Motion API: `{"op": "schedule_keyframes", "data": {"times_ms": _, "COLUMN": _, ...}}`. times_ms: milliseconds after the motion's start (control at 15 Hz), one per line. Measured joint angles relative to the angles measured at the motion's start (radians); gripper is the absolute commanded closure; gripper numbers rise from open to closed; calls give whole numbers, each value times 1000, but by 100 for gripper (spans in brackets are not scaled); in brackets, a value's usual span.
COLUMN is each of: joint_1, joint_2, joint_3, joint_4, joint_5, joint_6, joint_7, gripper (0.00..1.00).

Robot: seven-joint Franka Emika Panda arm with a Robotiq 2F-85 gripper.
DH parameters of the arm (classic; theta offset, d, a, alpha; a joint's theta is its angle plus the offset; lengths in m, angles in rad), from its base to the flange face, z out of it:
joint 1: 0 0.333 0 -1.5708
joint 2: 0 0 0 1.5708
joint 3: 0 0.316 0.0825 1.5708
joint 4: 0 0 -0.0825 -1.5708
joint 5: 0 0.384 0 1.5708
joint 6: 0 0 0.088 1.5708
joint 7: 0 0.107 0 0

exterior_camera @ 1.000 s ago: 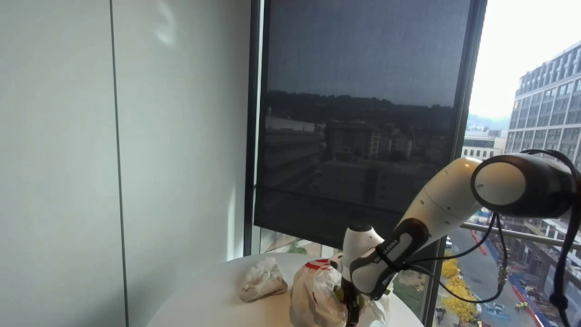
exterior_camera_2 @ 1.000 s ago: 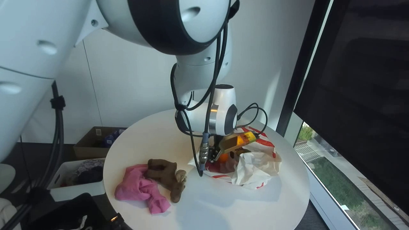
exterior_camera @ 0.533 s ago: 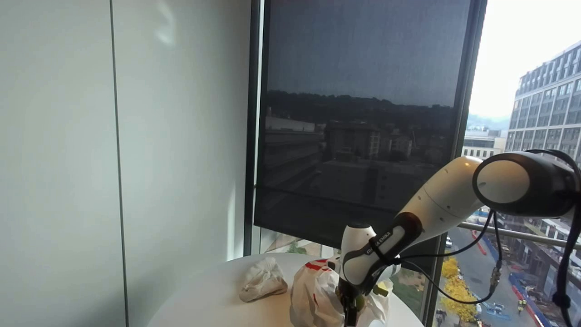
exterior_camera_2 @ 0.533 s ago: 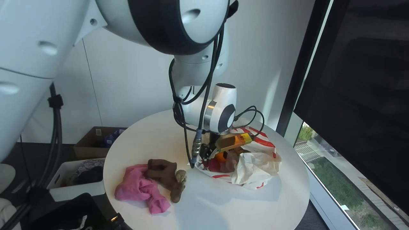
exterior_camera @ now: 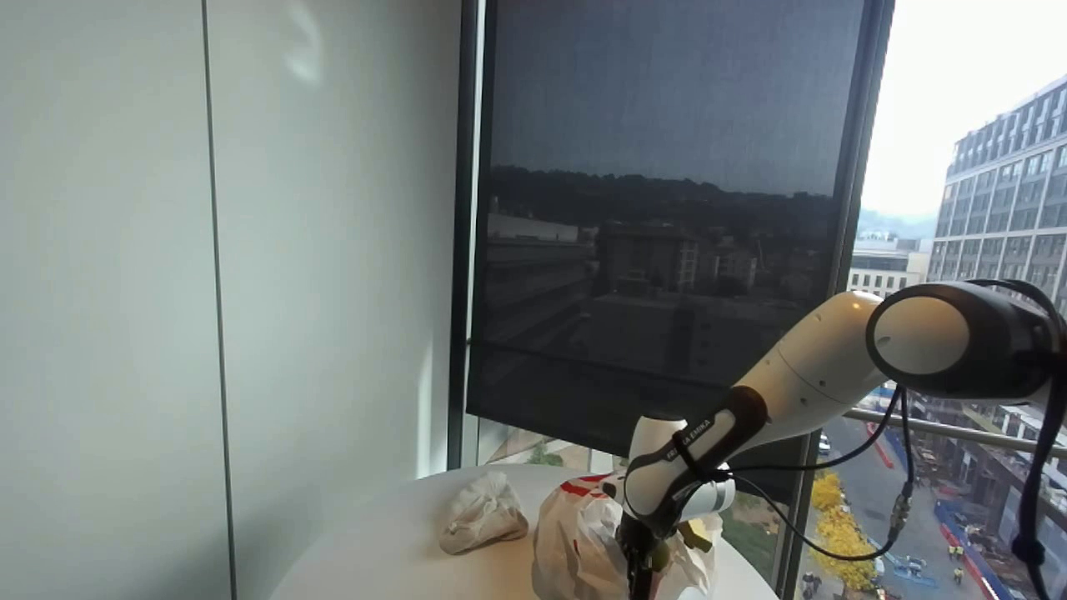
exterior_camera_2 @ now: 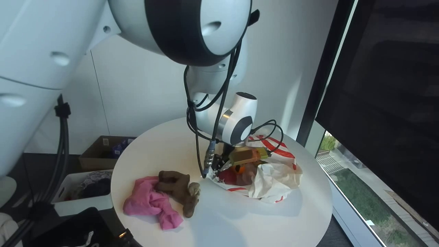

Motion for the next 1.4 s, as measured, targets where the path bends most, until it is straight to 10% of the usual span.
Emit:
{"op": "schedule_keyframes", "data": {"times_ms": 133, "joint_1": -6, "joint_2": 7, "joint_3": -4, "joint_4": 0, "joint_5": 1, "joint_6": 0, "joint_7": -5, "gripper": 1}}
{"op": "schedule_keyframes", "data": {"times_ms": 800, "joint_1": -19, "joint_2": 25, "joint_3": 3, "joint_4": 0, "joint_5": 12, "joint_6": 0, "joint_7": -28, "gripper": 83}}
{"op": "schedule_keyframes", "data": {"times_ms": 1400, "joint_1": 65, "joint_2": 1, "joint_3": -94, "joint_4": 9, "joint_5": -80, "joint_6": -57, "joint_7": 44, "gripper": 91}}
